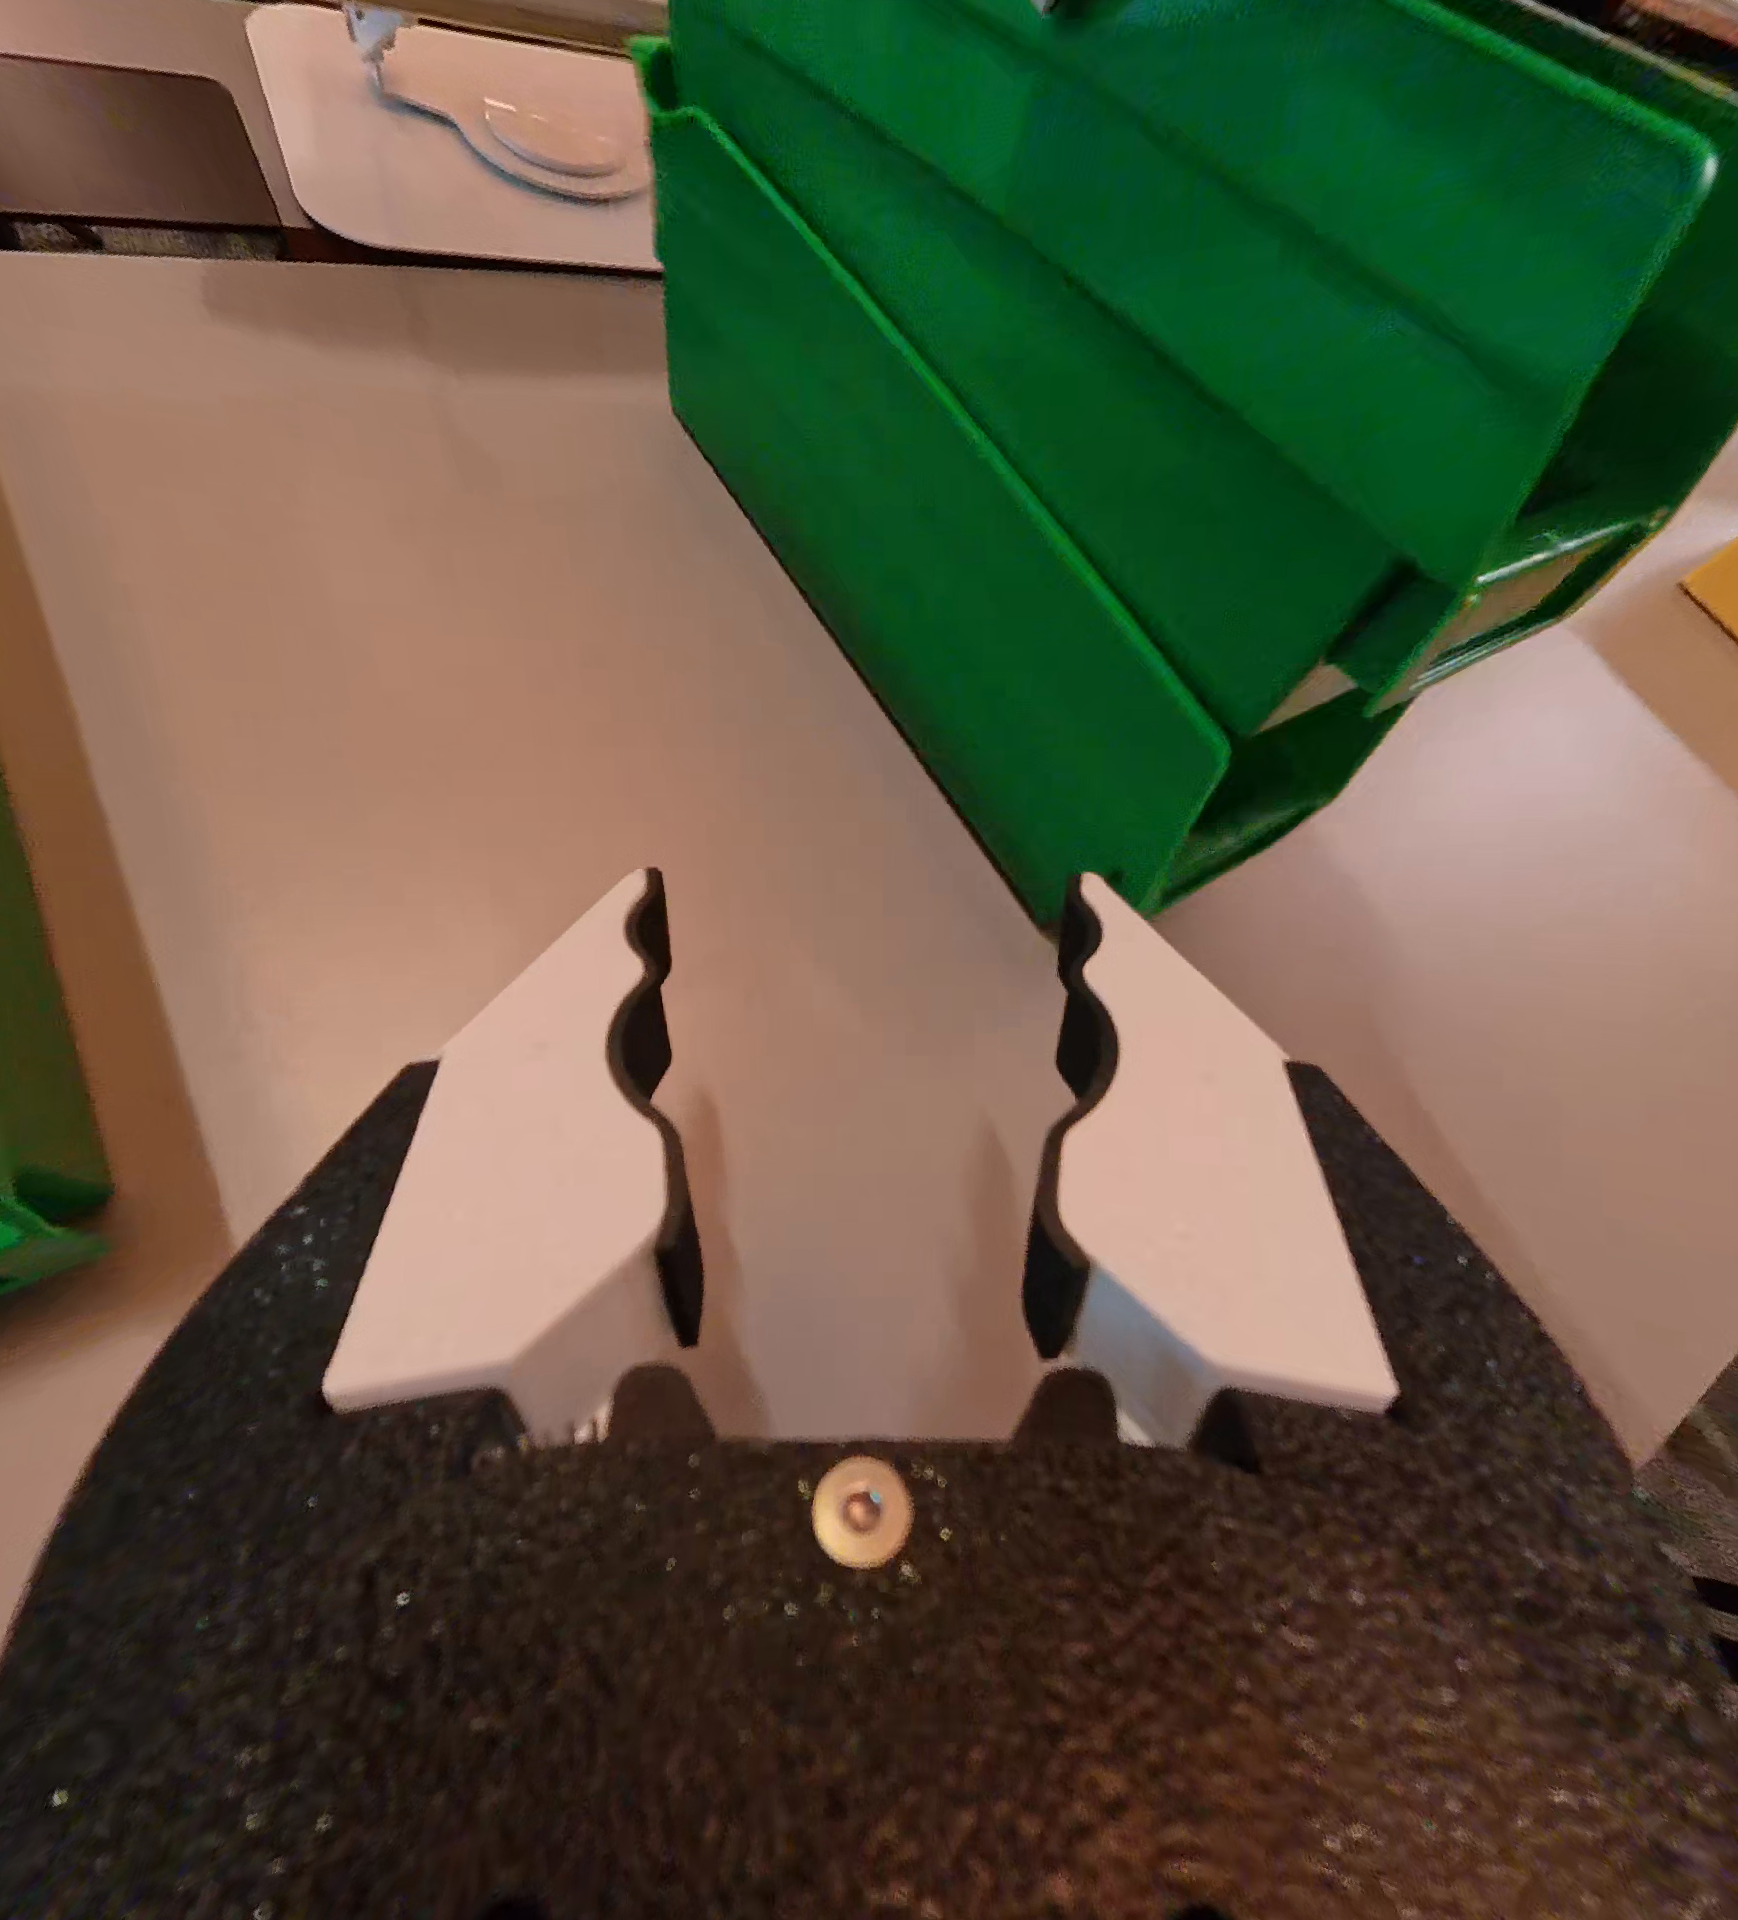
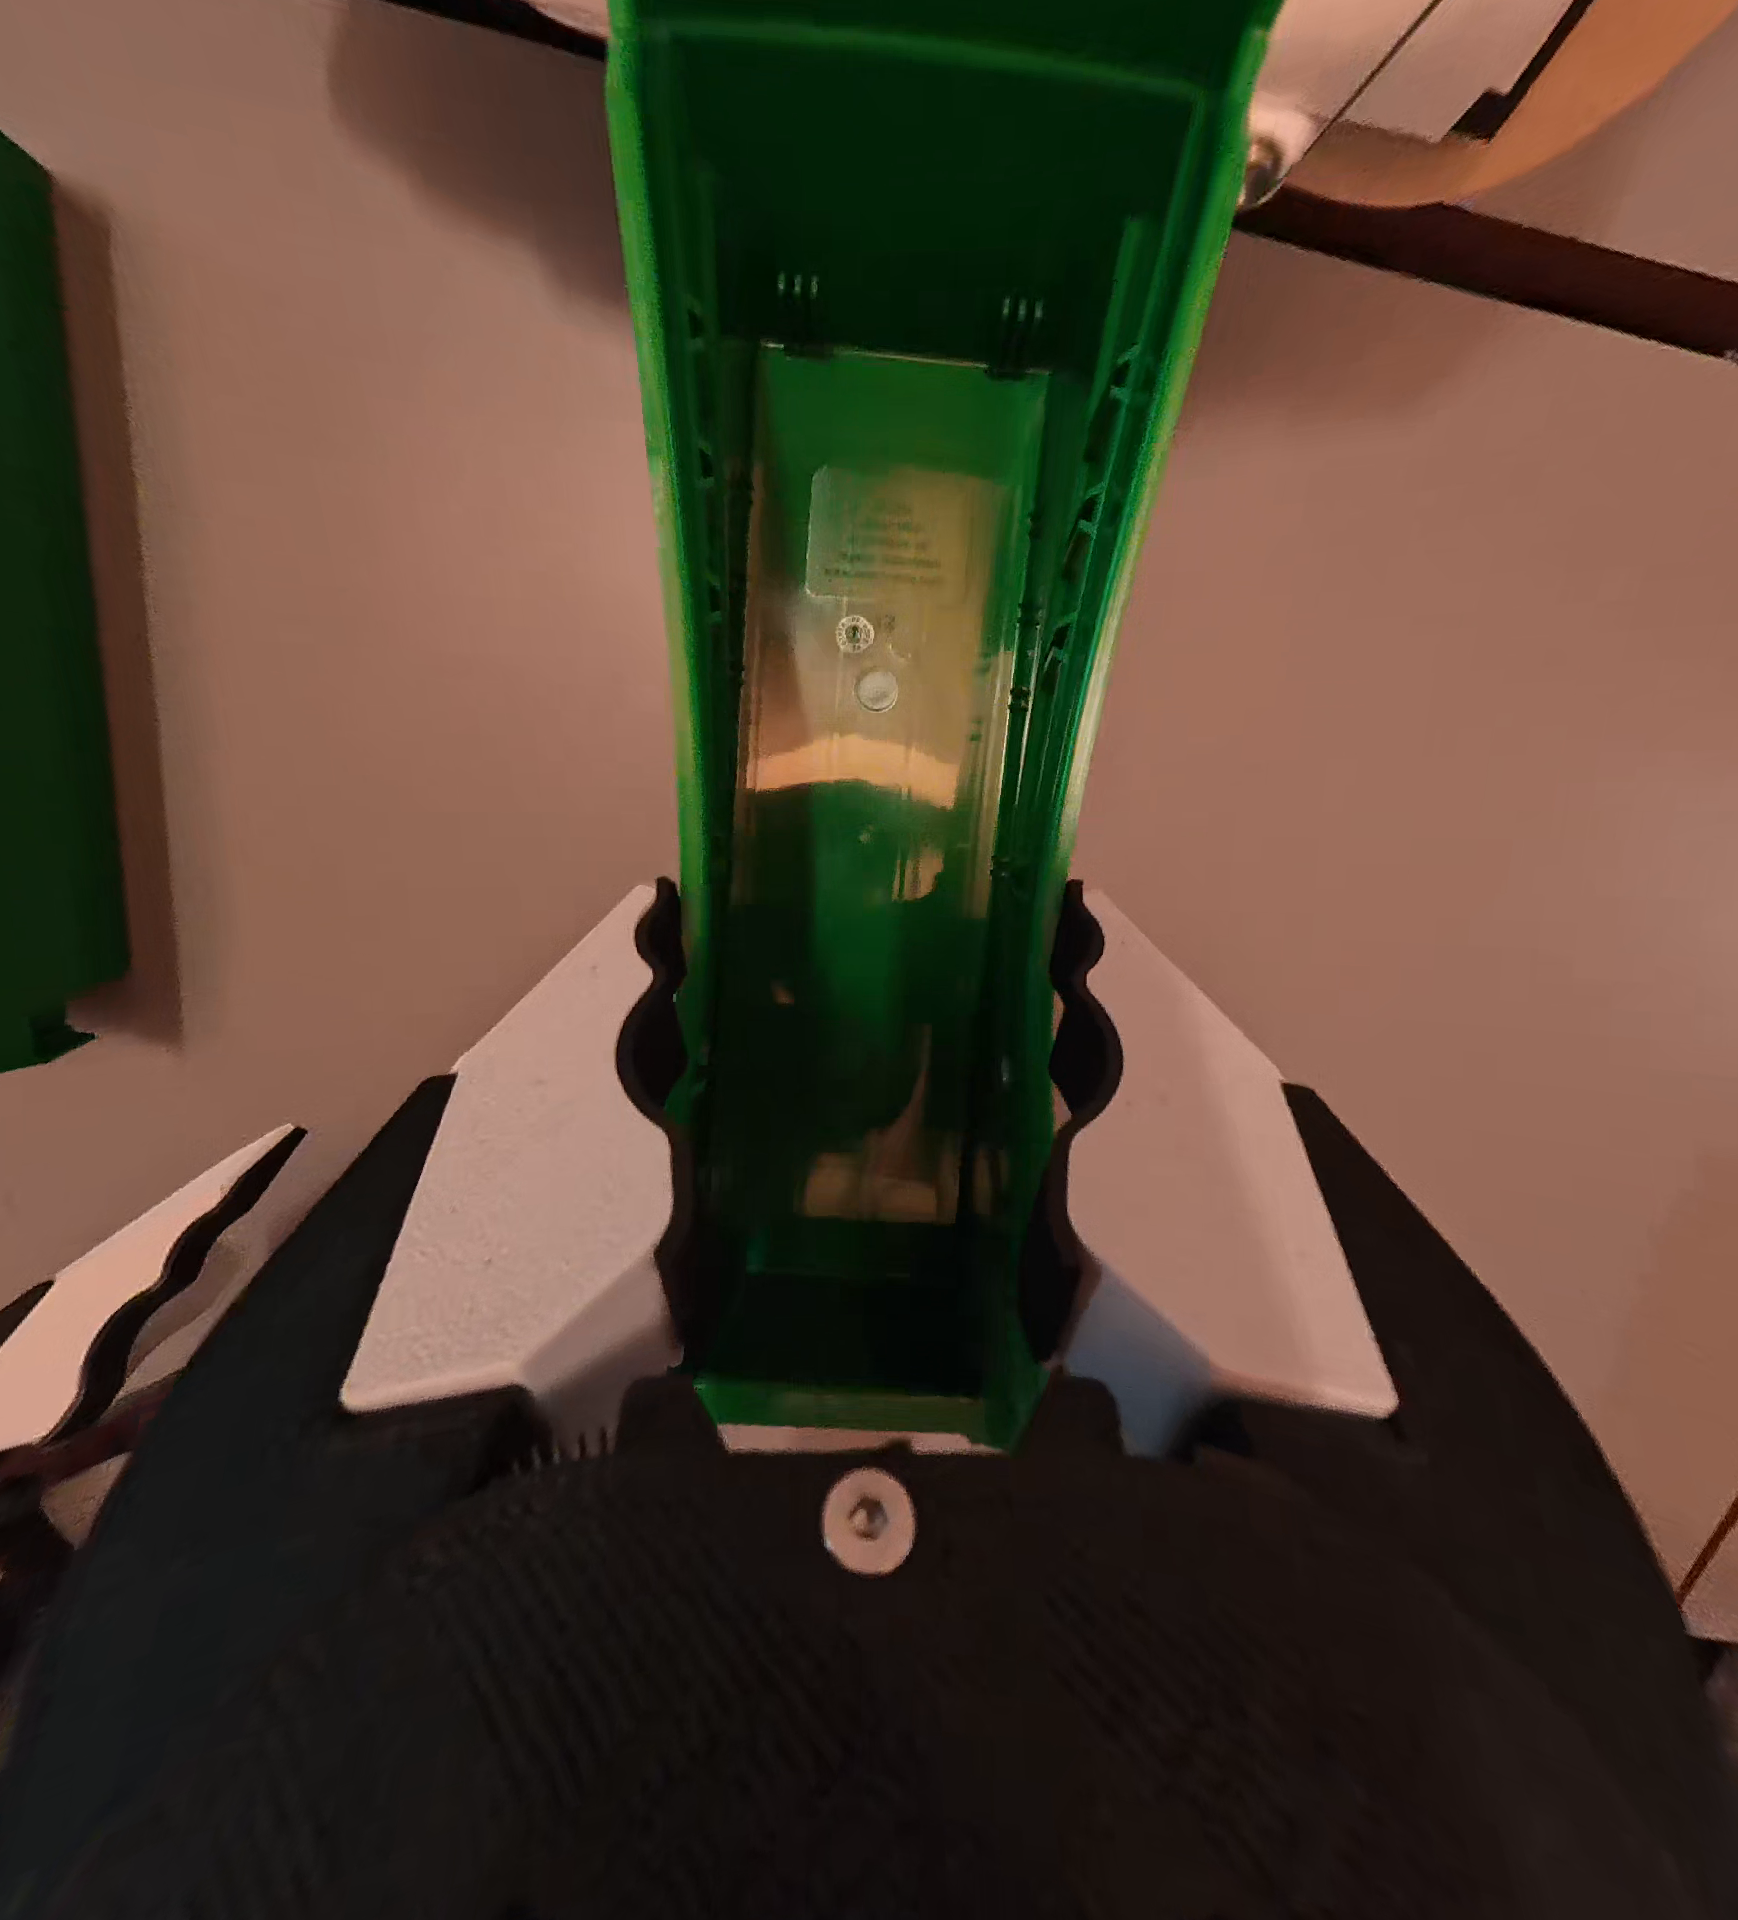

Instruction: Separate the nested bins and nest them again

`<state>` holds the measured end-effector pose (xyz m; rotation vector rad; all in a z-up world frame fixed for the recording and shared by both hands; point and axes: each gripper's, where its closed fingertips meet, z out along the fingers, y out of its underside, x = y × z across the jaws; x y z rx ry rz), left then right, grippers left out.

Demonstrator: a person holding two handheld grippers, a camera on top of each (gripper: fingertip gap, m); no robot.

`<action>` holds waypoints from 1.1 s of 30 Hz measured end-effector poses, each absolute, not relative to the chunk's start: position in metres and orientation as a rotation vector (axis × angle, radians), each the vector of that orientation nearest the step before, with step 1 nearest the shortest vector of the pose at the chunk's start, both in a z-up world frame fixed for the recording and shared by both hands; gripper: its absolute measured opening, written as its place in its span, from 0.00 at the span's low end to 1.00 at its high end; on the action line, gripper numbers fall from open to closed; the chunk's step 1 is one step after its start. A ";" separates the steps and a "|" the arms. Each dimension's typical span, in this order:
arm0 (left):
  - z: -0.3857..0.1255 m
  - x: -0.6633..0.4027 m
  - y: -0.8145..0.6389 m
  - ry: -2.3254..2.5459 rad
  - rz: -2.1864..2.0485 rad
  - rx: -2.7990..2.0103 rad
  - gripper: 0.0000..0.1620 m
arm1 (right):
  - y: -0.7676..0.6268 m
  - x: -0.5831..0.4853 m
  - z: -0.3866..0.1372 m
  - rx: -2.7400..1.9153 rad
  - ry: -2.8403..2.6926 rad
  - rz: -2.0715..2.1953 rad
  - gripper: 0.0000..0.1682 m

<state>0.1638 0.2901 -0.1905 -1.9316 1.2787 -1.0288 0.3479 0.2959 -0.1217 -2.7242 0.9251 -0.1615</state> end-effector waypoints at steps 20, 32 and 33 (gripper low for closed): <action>-0.186 0.164 0.281 1.317 -0.993 -1.918 0.46 | 0.270 0.393 -0.014 -2.596 0.957 -0.230 0.46; -0.183 0.173 0.286 1.318 -0.963 -1.921 0.46 | 0.132 0.500 -0.056 -2.575 1.223 -0.309 0.48; -0.184 0.173 0.285 1.324 -0.953 -1.920 0.46 | 0.125 0.506 -0.066 -2.574 1.239 -0.297 0.48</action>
